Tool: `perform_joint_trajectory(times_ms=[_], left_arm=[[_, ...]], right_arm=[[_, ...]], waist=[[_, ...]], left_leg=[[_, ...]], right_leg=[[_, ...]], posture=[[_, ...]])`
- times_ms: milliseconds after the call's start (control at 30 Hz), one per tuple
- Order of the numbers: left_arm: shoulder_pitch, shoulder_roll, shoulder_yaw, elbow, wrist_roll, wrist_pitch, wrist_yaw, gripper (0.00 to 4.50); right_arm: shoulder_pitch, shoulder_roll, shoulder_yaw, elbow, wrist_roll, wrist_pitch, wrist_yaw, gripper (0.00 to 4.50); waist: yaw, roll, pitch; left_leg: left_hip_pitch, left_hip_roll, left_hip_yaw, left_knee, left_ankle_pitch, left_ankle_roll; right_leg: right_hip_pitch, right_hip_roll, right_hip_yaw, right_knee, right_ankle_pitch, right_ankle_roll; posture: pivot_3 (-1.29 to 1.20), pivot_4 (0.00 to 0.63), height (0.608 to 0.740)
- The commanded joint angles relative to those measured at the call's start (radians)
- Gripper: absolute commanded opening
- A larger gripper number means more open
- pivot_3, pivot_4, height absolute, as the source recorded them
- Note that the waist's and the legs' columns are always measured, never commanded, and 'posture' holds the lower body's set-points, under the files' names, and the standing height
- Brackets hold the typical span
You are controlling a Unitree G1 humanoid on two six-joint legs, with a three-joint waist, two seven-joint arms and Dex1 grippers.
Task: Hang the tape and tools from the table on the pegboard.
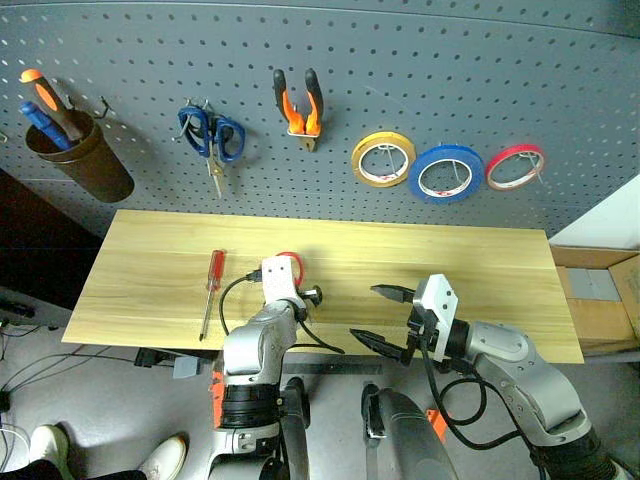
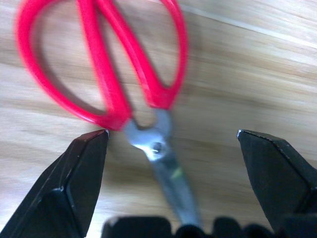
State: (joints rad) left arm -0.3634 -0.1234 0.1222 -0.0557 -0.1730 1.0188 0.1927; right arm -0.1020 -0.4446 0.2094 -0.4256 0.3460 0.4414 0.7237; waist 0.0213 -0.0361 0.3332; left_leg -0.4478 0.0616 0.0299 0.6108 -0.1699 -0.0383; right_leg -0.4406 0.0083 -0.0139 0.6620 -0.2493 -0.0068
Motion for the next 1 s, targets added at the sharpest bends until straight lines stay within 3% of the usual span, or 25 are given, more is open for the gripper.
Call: perform_joint_trajectory(times_ms=[33, 267, 367, 700, 867, 1000], left_arm=[[0.032, -0.041, 0.007, 0.040, 0.008, 0.052, 0.031, 4.46], [0.043, -0.069, 0.057, 0.004, -0.003, 0.079, 0.079, 4.46], [0.057, -0.096, 0.090, -0.044, -0.007, 0.111, 0.117, 3.91], [0.054, -0.134, 0.138, -0.048, -0.039, 0.152, 0.179, 0.35], [0.051, -0.117, 0.148, -0.035, -0.052, 0.159, 0.184, 0.24], [0.032, -0.050, 0.143, -0.039, -0.071, 0.108, 0.137, 0.24]], right_arm=[[-0.017, 0.011, -0.028, -0.030, 0.031, 0.010, -0.010, 4.50], [-0.038, 0.007, -0.040, -0.015, 0.038, 0.017, -0.008, 4.50], [-0.041, 0.006, -0.039, -0.010, 0.035, 0.012, -0.005, 4.50], [-0.046, 0.001, -0.040, -0.003, 0.035, 0.006, 0.008, 4.50], [-0.043, -0.007, -0.037, -0.003, 0.029, -0.002, 0.016, 4.50], [-0.041, -0.014, -0.022, 0.002, 0.013, -0.026, 0.028, 4.50]], waist=[[-0.001, 0.000, 0.000], [-0.004, 0.000, 0.000], [-0.008, 0.000, 0.000], [-0.014, 0.000, 0.000], [-0.016, 0.000, 0.000], [-0.016, 0.001, -0.001]], left_leg=[[0.000, 0.000, 0.000, 0.000, 0.000, 0.000], [0.000, 0.000, 0.000, 0.000, 0.000, 0.000], [0.001, 0.000, 0.000, 0.000, 0.000, 0.000], [0.000, 0.000, 0.000, 0.000, 0.000, 0.000], [0.001, 0.000, 0.000, 0.001, 0.000, 0.000], [0.001, 0.000, 0.000, 0.001, 0.000, 0.000]], right_leg=[[0.000, 0.000, 0.000, 0.000, 0.000, 0.000], [0.000, 0.001, 0.000, 0.000, 0.000, 0.000], [0.000, 0.001, 0.000, 0.001, 0.000, 0.000], [0.000, 0.001, 0.000, 0.001, 0.000, 0.000], [0.001, 0.001, 0.001, 0.001, 0.000, 0.000], [0.001, 0.001, 0.000, 0.001, 0.000, 0.000]], posture=[[0.00, 0.355, 0.740], [0.01, 0.352, 0.740], [0.01, 0.352, 0.740], [0.01, 0.354, 0.740], [0.01, 0.350, 0.740], [0.02, 0.336, 0.740]])
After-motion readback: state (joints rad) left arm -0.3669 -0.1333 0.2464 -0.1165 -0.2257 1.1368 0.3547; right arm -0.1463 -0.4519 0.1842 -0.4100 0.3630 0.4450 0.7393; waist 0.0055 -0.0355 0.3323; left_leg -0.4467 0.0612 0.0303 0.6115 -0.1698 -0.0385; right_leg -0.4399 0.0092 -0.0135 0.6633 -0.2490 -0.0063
